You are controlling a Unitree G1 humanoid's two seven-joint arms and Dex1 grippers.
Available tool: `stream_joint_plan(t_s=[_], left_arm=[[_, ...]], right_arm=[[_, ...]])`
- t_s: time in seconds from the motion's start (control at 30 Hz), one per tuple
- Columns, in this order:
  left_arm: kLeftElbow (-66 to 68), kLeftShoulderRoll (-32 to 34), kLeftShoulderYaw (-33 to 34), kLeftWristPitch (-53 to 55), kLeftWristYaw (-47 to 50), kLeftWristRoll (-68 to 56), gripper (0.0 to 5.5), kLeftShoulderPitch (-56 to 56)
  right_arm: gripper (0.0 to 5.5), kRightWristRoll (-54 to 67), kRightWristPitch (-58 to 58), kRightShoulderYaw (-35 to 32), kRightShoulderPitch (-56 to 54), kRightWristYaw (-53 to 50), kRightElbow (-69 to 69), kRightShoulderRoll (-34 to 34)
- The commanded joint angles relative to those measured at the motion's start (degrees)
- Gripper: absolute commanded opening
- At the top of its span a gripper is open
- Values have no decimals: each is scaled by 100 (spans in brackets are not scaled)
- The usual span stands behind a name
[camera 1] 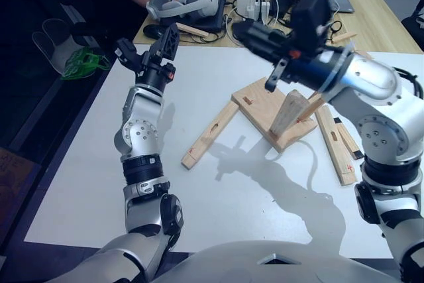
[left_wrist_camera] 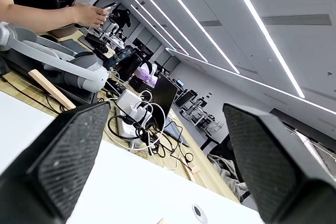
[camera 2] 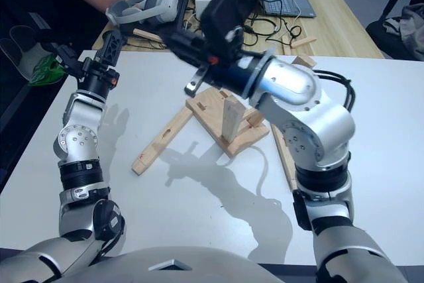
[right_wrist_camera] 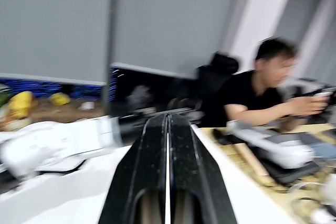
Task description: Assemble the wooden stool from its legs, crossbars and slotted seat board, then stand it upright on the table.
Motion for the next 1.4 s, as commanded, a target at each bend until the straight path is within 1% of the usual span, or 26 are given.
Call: stream_joint_plan(t_s=[0.03,0.13,0.2,0.27,0.33,0.43,0.5,0.57,0.67,0.77,0.87,0.93,1.03,1.13,1.23,1.33,1.4], left_arm=[[230,-21,14,0,-27,-62,398,-203],[286,-18,18,-21,-47,-73,398,-229],[283,-18,21,-23,-48,-76,398,-226],[266,-19,26,-12,-46,-86,398,-212],[260,-17,27,9,-54,-98,398,-207],[215,2,49,51,-63,-135,398,-169],[185,25,58,80,-79,-163,398,-135],[170,40,57,92,-87,-180,398,-114],[153,50,65,95,-89,-186,398,-90],[154,59,53,117,-99,-186,398,-89],[142,54,31,131,-97,-172,398,-88],[135,51,23,142,-96,-165,398,-91],[154,45,0,163,-110,-153,398,-115],[190,27,-32,163,-122,-127,398,-154],[232,13,-71,139,-144,-94,398,-182],[253,2,-111,122,-154,-73,398,-198],[228,1,-128,126,-143,-78,398,-183]], right_arm=[[2,329,785,391,133,92,-88,41],[2,415,1274,454,416,-200,-92,154],[2,210,1321,497,471,-357,-52,105],[2,-129,1193,607,550,-453,-87,-106],[2,-578,1042,590,725,-582,-227,-473],[2,-895,1192,133,1324,-847,-502,-919],[2,-1150,1205,-134,1792,-1103,-550,-1081],[2,-1468,1131,-433,2114,-1491,-465,-1036],[2,-1933,824,-993,2345,-2137,-178,-732],[2,-2363,118,-1463,2370,-2524,288,-616],[2,-2715,-421,-1992,2121,-2935,1037,-582],[2,-2861,-655,-2184,1861,-3029,1654,-650],[2,-2819,-751,-2415,1315,-2959,2652,-634],[2,-2391,-236,-2597,481,-2647,3681,-438],[2,-1942,284,-2261,-276,-1837,4303,-186],[2,-1710,630,-1725,-467,-940,4532,-50],[2,-1748,513,-1463,-575,-628,4823,68]])
